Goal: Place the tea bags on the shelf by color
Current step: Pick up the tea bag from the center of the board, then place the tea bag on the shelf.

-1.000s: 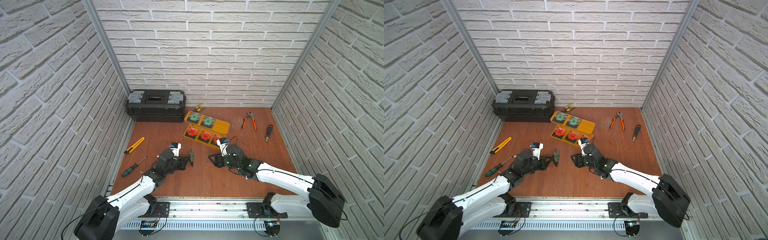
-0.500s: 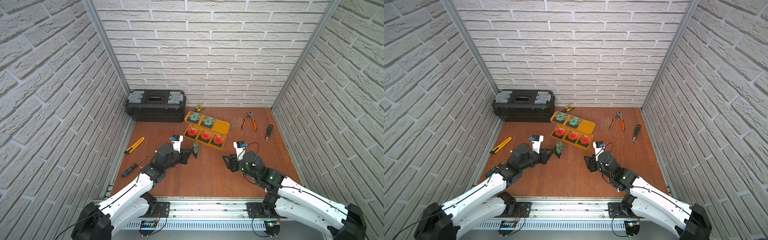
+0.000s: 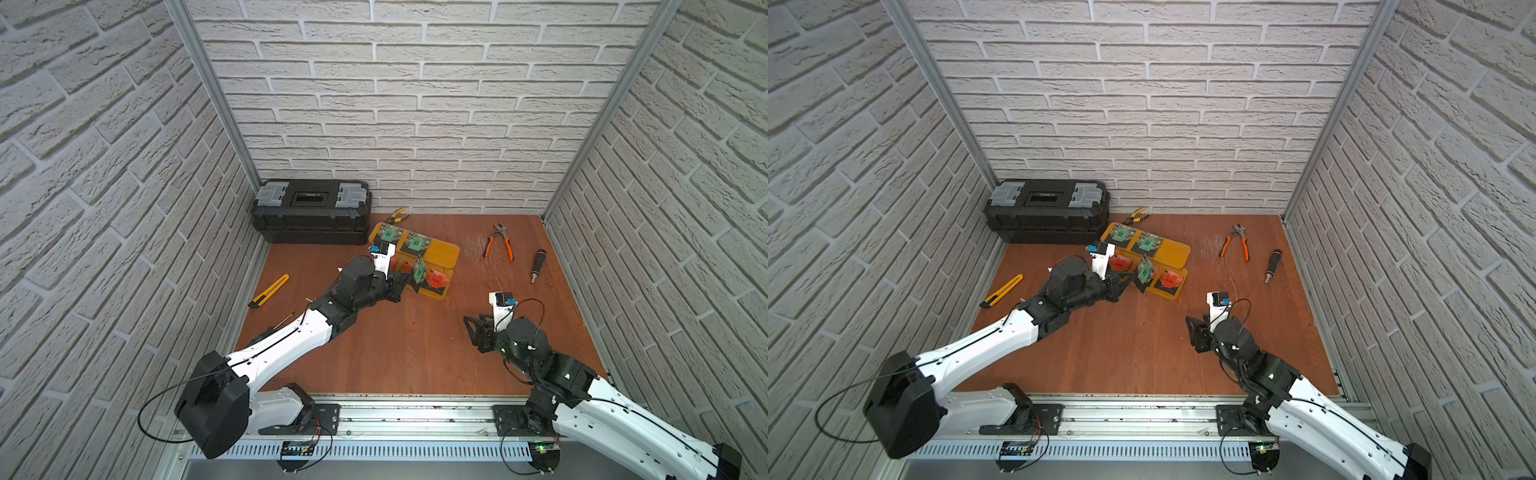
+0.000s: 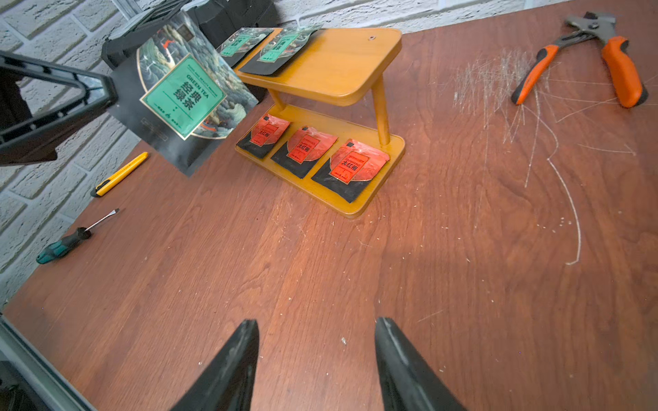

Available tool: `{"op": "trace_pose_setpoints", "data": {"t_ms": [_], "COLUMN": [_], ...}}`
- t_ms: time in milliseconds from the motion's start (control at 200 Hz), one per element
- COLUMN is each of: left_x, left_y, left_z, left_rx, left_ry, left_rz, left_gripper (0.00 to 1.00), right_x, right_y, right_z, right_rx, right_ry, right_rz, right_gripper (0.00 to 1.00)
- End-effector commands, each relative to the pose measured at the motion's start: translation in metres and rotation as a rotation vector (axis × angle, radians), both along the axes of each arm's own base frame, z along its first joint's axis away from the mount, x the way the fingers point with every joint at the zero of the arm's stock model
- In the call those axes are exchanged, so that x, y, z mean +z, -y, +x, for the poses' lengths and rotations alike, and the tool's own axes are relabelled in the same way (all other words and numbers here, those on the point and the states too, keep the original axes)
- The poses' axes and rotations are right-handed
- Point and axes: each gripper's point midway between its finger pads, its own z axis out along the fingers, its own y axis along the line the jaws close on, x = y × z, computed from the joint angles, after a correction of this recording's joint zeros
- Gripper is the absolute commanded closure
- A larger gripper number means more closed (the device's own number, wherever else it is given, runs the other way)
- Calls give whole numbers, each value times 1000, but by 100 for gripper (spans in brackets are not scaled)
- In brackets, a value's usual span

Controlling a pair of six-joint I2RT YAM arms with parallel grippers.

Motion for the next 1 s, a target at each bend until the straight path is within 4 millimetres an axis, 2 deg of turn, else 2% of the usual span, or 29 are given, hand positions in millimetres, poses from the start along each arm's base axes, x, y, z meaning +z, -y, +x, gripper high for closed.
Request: {"op": "trace_pose_setpoints", "data": {"t_ms": [0,395,600,995], "left_x": [28,32,34,13], "left_y": [18,58,78,101], "left_z": [11,56,72,92], "left_rx": [-30,-11,-24,-22], "left_ry": [86,97,93,32], "left_rz": [-39,-54,-72,-103], "left_gripper": [100,100,100,100], "right_x": [-1,0,-1,-1], "right_y": [11,26,33,39], "right_z": [0,-10,-13,-17], "right_rx": [-47,-81,-97,-109], "right_ry": [13,29,39,46], "right_rz": [0,10,11,17], "right_gripper": [43,43,43,43]}}
